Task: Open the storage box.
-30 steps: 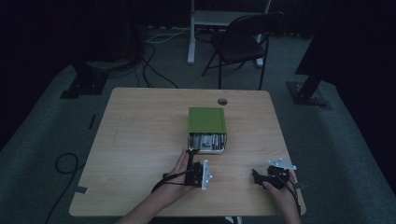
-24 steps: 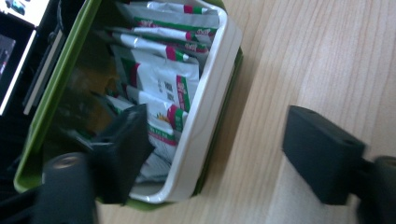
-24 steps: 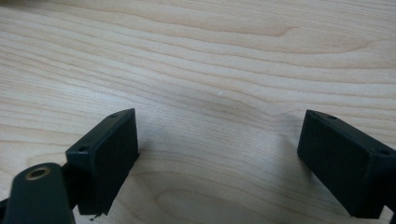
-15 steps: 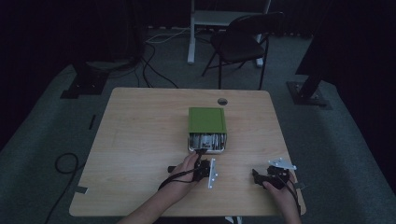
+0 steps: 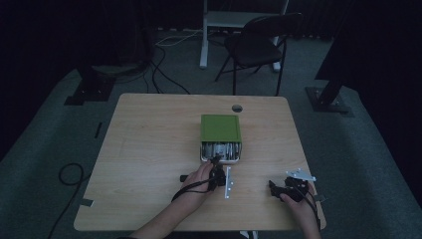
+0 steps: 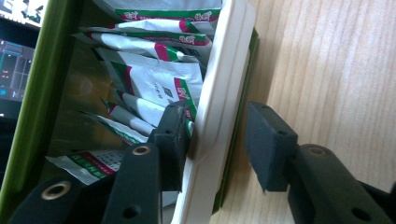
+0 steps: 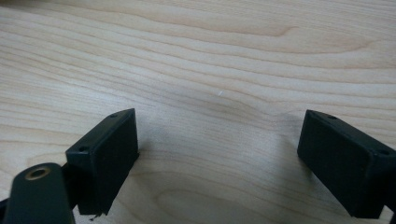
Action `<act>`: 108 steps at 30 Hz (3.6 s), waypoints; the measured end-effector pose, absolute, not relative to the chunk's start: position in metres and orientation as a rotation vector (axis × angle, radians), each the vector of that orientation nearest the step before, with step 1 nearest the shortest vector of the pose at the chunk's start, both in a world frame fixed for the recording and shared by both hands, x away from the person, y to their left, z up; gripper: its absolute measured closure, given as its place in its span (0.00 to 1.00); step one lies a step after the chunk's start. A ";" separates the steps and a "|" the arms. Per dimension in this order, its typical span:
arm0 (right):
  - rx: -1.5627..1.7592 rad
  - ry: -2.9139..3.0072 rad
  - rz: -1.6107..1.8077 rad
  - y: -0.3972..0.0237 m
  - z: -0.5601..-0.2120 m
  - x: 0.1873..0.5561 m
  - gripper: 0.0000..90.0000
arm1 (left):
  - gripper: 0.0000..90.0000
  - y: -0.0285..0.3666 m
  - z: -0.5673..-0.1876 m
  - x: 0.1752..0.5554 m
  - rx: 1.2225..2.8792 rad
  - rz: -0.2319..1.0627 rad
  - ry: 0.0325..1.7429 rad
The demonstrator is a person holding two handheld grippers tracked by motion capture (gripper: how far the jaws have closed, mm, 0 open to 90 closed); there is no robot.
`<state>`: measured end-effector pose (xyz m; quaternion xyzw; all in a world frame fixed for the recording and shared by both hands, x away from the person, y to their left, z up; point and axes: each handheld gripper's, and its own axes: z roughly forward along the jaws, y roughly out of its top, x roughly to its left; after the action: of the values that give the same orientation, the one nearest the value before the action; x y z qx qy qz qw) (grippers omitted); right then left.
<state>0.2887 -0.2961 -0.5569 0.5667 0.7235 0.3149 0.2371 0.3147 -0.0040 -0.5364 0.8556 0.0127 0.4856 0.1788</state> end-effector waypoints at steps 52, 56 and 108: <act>1.553 1.983 0.862 -0.296 -0.557 0.289 0.13 | 0.78 -0.008 -0.537 0.285 2.458 1.428 -0.020; 1.556 1.981 0.860 -0.296 -0.557 0.290 0.13 | 0.79 -0.008 -0.537 0.278 2.468 1.418 -0.041; 1.556 1.979 0.860 -0.296 -0.557 0.290 0.13 | 0.79 -0.002 -0.541 0.222 2.445 1.379 -0.070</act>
<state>0.2903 -0.2960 -0.5569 0.5681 0.7225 0.3140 0.2381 0.2217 -0.0019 -0.5415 0.8586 -0.0245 0.4843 0.1661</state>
